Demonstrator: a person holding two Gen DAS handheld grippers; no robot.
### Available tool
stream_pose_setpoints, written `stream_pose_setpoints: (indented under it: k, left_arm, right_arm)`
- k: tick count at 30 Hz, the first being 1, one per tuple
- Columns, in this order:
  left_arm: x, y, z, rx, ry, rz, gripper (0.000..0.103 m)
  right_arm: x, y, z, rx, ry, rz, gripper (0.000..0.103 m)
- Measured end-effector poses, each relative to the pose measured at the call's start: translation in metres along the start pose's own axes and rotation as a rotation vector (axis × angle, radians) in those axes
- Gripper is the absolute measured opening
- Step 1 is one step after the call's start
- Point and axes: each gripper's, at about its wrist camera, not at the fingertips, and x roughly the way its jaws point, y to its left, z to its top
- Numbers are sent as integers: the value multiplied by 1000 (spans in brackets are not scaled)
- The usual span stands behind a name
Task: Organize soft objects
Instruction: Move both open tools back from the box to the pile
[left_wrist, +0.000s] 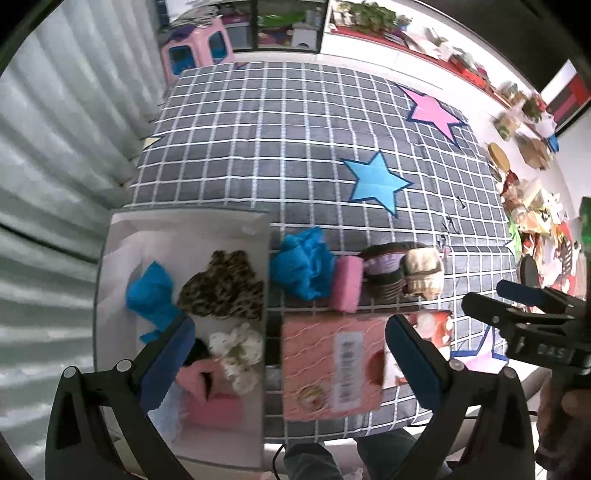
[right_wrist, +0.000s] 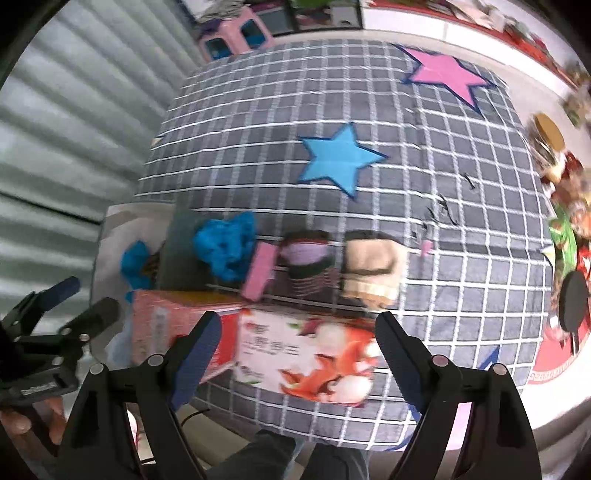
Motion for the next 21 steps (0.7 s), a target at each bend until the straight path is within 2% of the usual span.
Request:
stream_pose_setpoints:
  k: [12,17,21]
  left_arm:
    - [32,-49,25,66,71,-1,103]
    - [42,-53,33,47,97,6,103]
    - [46,-47,39,27,110,23,103]
  right_arm:
    - [50,-72,5,119,117,-44,86]
    - [75,-84,11,125,167,-37,86]
    - [84,-76,22,98,174,-5,86]
